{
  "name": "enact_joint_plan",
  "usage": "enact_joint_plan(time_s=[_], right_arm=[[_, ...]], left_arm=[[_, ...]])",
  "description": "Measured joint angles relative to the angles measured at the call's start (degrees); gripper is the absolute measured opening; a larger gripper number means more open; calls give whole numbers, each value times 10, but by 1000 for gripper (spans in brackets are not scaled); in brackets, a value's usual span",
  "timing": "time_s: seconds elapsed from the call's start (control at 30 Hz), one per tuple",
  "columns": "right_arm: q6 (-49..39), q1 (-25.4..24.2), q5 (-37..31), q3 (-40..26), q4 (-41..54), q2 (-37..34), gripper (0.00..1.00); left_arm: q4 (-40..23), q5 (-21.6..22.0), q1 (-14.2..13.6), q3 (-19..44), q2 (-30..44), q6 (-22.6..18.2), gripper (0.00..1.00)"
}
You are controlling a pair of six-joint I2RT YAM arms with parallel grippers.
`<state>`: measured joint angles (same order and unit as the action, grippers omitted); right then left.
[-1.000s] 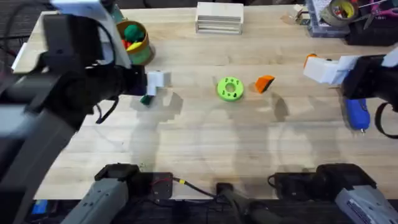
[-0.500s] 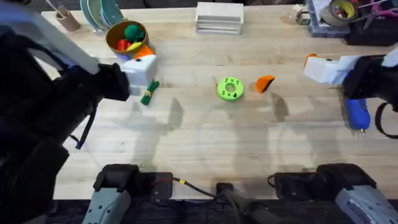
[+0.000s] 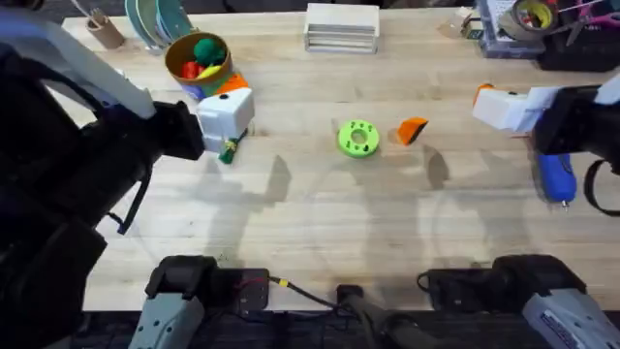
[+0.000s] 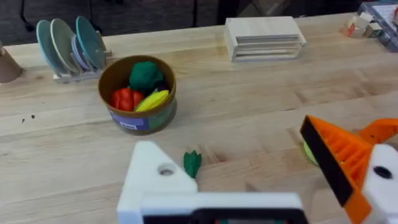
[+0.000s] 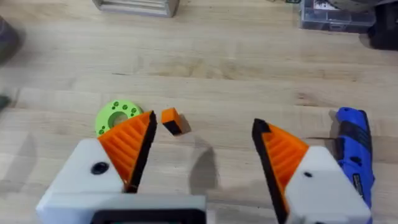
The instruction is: Pick up the gripper from the table and insert it into the empty holder that is missing its gripper. Then pick up a screw, insert it into the mounting hole, and use the screwdriver to tighten it. Finally, clean up the table by picking up the vegetable and placing it into the bucket.
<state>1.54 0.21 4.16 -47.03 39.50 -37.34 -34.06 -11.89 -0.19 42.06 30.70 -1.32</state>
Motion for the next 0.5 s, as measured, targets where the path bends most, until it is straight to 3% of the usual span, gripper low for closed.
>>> enact_joint_plan(time_s=[0.5], right_arm=[[0,0,0,0,0,0,991]], left_arm=[[9,-8,-4,0,0,0,993]])
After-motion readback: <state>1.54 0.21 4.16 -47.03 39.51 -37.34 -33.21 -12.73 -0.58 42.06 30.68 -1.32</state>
